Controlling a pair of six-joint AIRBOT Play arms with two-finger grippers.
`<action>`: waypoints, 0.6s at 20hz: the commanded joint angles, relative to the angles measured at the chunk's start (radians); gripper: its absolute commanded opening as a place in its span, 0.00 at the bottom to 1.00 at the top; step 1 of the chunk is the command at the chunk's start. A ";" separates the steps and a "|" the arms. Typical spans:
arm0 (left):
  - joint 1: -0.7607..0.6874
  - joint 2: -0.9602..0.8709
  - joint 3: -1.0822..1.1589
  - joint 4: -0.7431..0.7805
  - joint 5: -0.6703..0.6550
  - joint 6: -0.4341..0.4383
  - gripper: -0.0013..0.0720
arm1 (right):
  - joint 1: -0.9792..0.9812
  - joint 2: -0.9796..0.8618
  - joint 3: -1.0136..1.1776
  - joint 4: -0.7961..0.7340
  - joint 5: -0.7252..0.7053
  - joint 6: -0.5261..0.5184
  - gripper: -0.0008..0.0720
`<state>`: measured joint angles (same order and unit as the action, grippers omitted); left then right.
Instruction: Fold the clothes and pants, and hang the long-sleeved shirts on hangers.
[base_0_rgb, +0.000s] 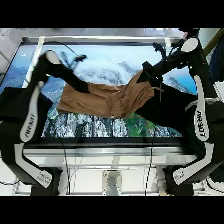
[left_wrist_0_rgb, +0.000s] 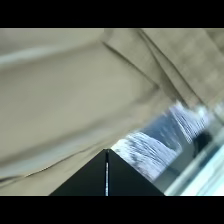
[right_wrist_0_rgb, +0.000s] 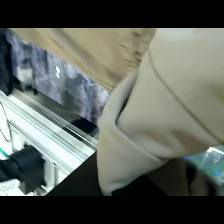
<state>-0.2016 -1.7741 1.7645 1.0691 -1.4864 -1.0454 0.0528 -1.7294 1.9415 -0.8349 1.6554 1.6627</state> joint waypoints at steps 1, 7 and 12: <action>-0.141 -0.093 0.000 0.004 0.019 0.043 0.03 | 0.023 0.026 0.014 0.012 -0.089 0.106 0.05; -0.248 -0.233 0.000 -0.003 0.169 0.039 0.03 | 0.161 0.026 0.014 0.027 -0.218 0.107 0.05; -0.209 -0.201 0.008 0.018 0.212 -0.004 0.03 | 0.267 0.026 0.014 0.000 -0.322 0.106 0.05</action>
<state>-0.4263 -1.9846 1.7679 1.0683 -1.2976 -1.0271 0.2649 -1.7042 1.9549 -0.8127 1.4033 1.7660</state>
